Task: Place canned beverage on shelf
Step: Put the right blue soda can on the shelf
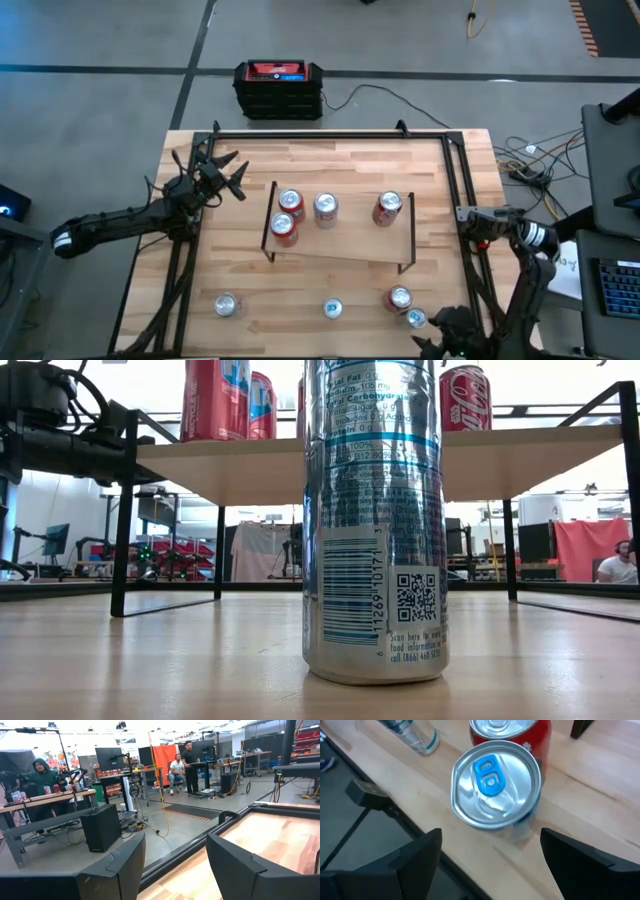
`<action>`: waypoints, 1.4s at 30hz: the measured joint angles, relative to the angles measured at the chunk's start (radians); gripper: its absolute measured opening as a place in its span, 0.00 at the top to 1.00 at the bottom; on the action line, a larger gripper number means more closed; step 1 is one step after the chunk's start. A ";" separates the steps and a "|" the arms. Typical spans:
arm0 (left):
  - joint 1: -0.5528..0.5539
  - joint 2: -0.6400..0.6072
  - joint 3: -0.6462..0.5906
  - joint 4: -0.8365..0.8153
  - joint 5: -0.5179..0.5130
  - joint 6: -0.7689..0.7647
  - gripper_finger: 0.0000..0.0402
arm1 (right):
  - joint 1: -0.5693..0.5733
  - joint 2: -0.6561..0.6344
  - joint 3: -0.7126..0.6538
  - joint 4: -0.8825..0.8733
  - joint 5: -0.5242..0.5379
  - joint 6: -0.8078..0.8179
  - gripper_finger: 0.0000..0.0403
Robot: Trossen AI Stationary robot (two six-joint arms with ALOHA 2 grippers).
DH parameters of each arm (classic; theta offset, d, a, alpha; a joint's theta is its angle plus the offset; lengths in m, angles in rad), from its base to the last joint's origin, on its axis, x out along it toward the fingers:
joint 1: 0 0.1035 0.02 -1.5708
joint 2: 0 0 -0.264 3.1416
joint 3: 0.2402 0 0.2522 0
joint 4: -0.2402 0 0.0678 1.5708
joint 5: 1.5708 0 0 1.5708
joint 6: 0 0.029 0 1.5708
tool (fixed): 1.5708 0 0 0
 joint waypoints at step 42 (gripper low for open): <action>0.000 0.000 0.000 0.000 0.000 0.000 0.51 | -0.082 0.083 0.011 0.010 0.120 -0.123 0.31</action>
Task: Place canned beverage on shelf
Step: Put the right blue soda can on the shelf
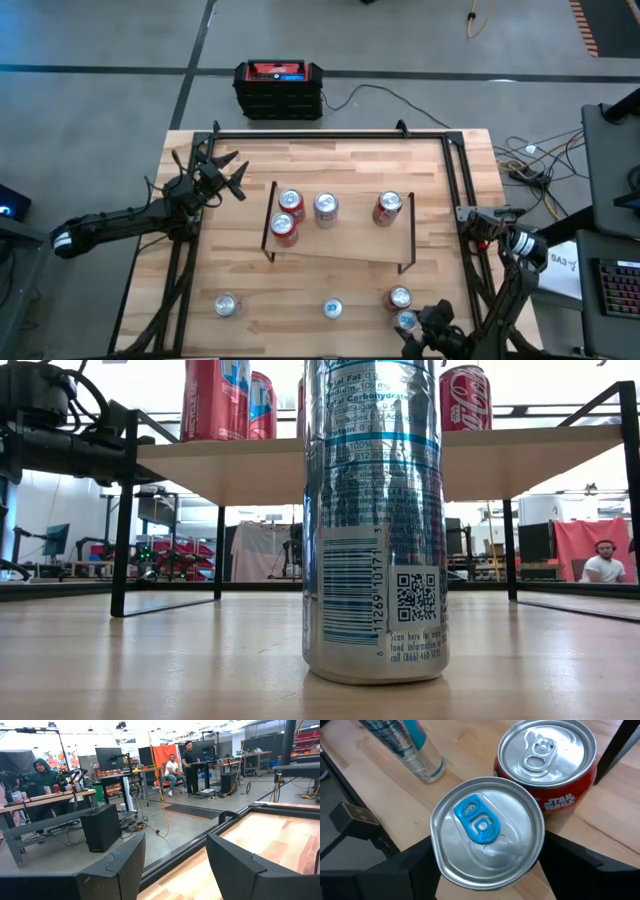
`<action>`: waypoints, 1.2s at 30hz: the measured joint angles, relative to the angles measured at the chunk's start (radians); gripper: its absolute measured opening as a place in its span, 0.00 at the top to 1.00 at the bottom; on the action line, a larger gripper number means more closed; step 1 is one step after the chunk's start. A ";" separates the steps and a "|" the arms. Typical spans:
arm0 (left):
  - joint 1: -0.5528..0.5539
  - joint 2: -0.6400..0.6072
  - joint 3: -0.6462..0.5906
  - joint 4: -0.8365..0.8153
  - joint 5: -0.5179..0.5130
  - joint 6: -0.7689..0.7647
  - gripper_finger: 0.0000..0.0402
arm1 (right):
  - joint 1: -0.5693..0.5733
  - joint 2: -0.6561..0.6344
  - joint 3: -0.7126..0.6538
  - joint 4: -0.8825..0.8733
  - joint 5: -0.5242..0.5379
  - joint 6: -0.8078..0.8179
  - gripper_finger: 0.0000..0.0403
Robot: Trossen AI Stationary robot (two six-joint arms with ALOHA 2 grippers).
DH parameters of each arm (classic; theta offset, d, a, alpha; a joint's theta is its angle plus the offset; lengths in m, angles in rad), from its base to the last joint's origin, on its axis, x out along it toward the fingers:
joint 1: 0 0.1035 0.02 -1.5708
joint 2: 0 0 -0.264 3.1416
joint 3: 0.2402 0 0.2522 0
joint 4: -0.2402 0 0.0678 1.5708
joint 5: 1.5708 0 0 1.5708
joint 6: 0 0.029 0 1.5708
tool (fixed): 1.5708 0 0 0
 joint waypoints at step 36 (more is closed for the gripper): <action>0.000 0.000 0.000 0.000 0.000 0.000 0.51 | 0.000 -0.060 0.240 0.016 -0.021 -0.390 0.38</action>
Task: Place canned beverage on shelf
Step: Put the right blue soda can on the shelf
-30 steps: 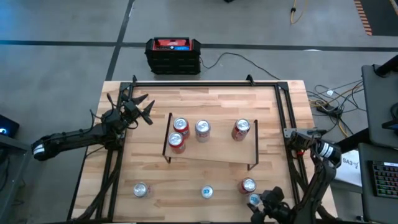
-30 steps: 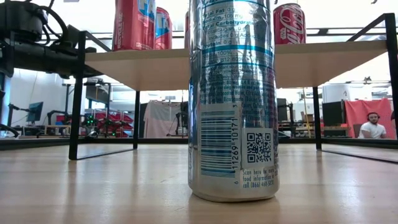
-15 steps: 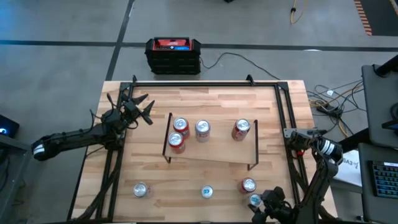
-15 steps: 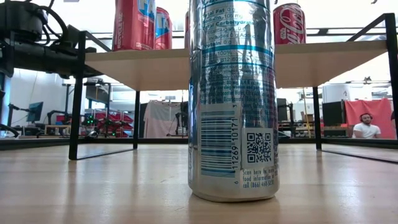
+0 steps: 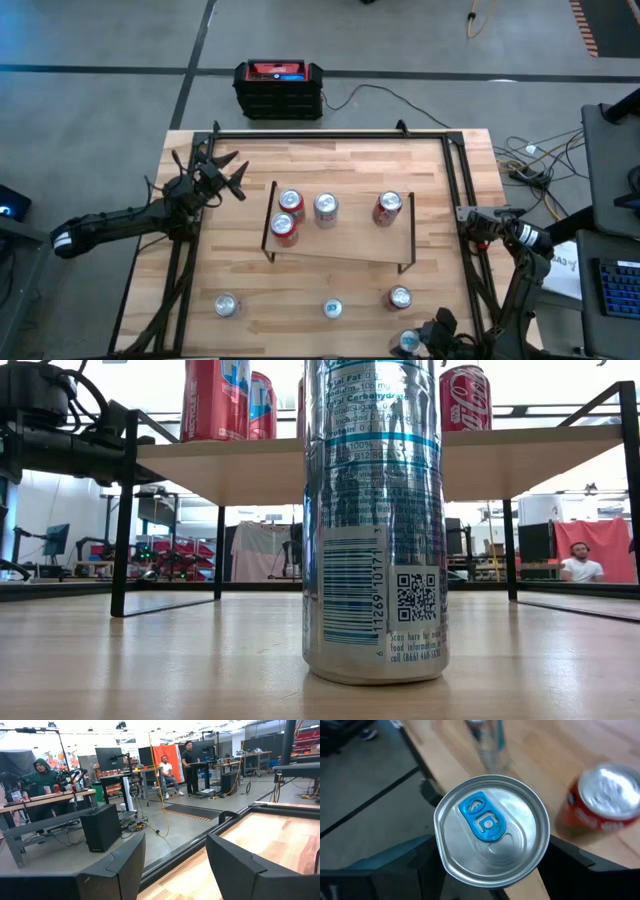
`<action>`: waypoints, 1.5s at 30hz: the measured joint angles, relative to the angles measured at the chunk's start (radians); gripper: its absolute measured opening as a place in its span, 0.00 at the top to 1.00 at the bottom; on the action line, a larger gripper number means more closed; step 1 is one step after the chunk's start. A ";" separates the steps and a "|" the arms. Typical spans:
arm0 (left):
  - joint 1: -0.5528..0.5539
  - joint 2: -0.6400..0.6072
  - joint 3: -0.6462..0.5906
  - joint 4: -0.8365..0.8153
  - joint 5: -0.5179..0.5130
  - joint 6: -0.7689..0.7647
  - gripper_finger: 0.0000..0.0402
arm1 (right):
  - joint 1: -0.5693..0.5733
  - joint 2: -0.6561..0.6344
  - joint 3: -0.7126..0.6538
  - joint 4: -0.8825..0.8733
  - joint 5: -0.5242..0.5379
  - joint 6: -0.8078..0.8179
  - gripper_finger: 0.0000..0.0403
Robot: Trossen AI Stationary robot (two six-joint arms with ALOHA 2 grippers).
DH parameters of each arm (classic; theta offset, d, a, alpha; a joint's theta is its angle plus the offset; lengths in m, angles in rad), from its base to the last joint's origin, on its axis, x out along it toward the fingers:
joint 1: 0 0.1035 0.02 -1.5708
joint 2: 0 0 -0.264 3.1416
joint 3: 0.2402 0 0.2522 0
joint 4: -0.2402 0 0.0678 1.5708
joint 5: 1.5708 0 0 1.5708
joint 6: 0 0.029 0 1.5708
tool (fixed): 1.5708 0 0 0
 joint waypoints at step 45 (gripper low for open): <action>0.000 0.000 0.000 0.000 0.000 0.000 0.51 | -0.567 0.000 0.348 -0.285 0.055 -0.651 0.38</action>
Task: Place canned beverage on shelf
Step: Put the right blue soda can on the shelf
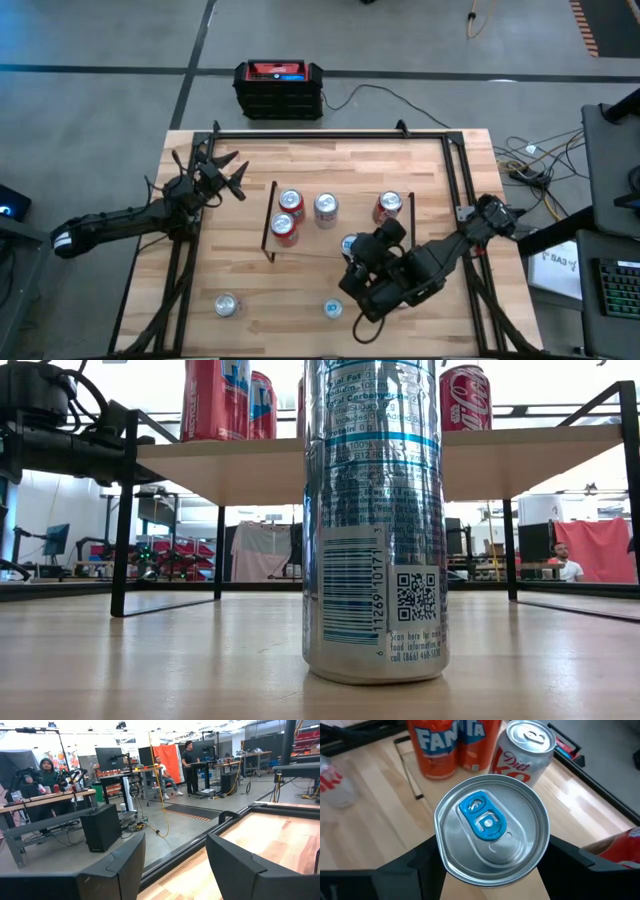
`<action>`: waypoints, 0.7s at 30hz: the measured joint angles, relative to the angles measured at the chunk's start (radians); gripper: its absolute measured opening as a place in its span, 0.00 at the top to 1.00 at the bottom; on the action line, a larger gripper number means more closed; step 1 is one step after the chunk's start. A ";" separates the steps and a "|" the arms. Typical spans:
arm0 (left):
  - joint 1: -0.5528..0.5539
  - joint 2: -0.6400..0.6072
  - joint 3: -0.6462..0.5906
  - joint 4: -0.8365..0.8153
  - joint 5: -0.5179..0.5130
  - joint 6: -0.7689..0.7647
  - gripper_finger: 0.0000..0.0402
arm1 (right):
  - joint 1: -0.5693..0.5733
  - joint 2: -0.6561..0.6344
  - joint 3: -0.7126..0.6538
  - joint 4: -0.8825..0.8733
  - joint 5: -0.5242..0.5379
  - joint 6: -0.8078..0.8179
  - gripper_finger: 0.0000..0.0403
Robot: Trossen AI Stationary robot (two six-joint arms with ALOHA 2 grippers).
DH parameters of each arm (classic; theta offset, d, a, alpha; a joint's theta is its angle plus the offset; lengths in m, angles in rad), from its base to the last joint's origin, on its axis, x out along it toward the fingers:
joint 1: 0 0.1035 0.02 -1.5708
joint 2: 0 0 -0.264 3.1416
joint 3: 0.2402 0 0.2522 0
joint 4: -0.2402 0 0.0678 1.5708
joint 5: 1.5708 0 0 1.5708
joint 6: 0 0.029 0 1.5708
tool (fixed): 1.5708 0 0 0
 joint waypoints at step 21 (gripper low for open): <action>0.000 0.000 0.000 0.000 0.000 0.000 0.51 | -0.011 -0.033 -0.069 0.006 0.129 0.138 0.38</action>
